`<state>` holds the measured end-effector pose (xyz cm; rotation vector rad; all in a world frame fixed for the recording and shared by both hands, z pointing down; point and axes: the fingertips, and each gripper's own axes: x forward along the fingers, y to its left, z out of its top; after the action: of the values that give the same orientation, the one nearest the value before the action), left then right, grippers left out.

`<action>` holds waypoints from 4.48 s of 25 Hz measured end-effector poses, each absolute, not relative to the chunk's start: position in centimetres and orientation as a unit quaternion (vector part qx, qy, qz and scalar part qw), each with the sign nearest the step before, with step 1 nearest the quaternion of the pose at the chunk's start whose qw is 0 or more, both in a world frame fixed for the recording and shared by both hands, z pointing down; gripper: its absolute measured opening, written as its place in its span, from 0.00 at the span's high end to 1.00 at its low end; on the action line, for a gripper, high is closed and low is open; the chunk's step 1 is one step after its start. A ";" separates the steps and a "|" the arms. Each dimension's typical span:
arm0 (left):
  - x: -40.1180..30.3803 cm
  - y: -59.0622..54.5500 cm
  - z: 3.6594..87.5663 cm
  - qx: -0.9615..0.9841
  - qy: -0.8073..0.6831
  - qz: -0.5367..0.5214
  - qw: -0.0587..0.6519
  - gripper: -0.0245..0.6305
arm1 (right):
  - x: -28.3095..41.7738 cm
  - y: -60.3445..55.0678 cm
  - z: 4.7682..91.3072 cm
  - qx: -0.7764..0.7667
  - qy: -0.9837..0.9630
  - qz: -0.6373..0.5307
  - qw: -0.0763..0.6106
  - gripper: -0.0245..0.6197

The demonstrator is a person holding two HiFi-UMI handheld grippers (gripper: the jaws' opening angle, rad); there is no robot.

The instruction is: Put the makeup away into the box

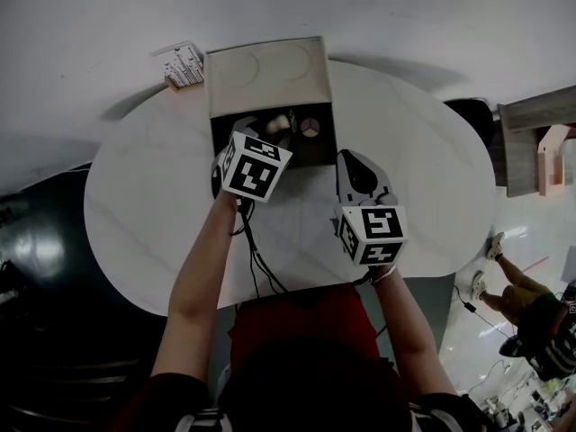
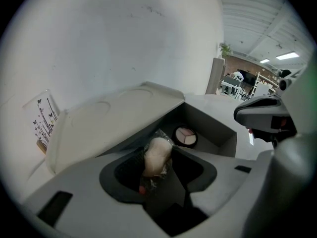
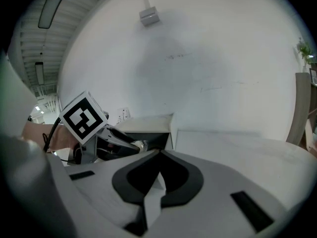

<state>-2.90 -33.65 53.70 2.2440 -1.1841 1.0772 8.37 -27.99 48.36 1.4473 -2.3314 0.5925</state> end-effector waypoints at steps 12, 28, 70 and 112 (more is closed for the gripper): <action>-2.8 -33.6 54.1 0.801 -0.411 0.381 0.212 0.67 | 8.0 -28.0 48.6 0.501 -0.823 0.209 0.167 0.94; -2.8 -33.1 53.0 0.798 -0.420 0.396 0.172 0.64 | 8.5 -27.6 48.4 0.508 -0.818 0.210 0.168 0.94; -6.0 -24.7 42.4 0.816 -0.509 0.228 0.151 0.91 | 6.9 -22.0 41.9 0.523 -0.828 0.160 0.121 0.94; -13.2 -13.0 35.9 0.821 -0.559 0.069 0.093 0.93 | 1.4 -13.2 37.7 0.530 -0.837 0.116 0.075 0.94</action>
<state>-13.19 -12.98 35.86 2.4375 -1.6585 0.2062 1.40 -13.16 37.72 1.5893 -2.5093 0.3485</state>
